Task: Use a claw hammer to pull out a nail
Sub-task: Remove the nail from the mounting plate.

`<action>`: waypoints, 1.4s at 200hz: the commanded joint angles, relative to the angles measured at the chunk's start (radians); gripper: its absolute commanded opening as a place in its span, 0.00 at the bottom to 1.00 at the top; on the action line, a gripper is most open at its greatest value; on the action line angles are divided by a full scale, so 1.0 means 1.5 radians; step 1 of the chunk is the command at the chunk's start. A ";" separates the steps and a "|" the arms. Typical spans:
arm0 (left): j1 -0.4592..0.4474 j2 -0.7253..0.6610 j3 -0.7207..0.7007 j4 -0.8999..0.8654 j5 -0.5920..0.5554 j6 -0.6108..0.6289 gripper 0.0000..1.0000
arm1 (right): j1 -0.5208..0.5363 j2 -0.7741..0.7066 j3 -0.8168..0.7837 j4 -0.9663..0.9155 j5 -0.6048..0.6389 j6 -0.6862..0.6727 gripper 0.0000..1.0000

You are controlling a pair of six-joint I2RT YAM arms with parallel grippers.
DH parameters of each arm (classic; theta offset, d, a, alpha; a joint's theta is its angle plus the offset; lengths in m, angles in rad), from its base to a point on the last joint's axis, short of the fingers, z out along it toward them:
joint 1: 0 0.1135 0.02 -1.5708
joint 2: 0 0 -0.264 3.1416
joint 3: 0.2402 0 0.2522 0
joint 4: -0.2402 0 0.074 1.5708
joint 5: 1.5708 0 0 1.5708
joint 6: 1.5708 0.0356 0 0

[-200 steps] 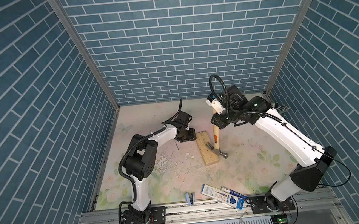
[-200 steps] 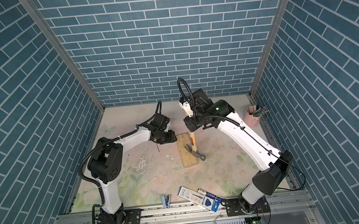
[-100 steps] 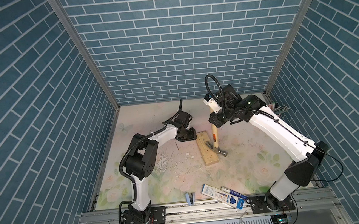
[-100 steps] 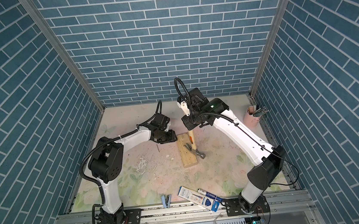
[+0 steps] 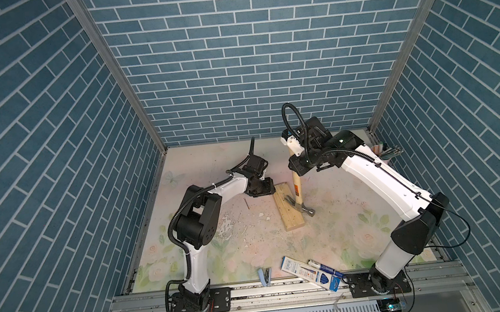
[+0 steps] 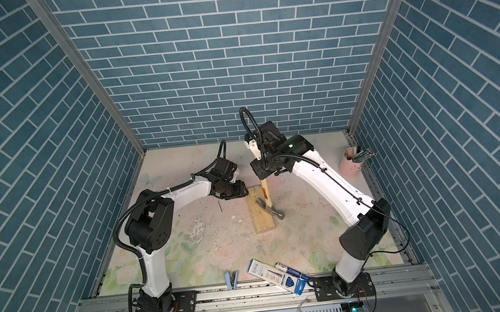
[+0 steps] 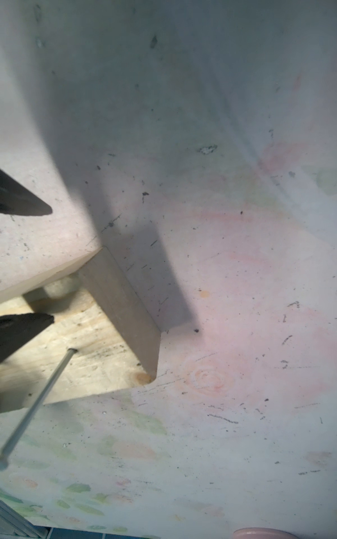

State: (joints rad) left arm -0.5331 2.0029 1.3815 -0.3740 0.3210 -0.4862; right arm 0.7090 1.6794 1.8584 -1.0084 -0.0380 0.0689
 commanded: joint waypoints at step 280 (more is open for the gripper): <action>0.004 0.012 -0.064 0.009 -0.014 -0.021 0.54 | 0.012 -0.076 -0.142 0.235 0.037 -0.067 0.00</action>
State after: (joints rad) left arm -0.5297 2.0010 1.3323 -0.2722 0.3527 -0.5114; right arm 0.7280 1.6436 1.7313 -0.7834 -0.0330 0.0433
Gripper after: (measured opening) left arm 0.540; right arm 0.241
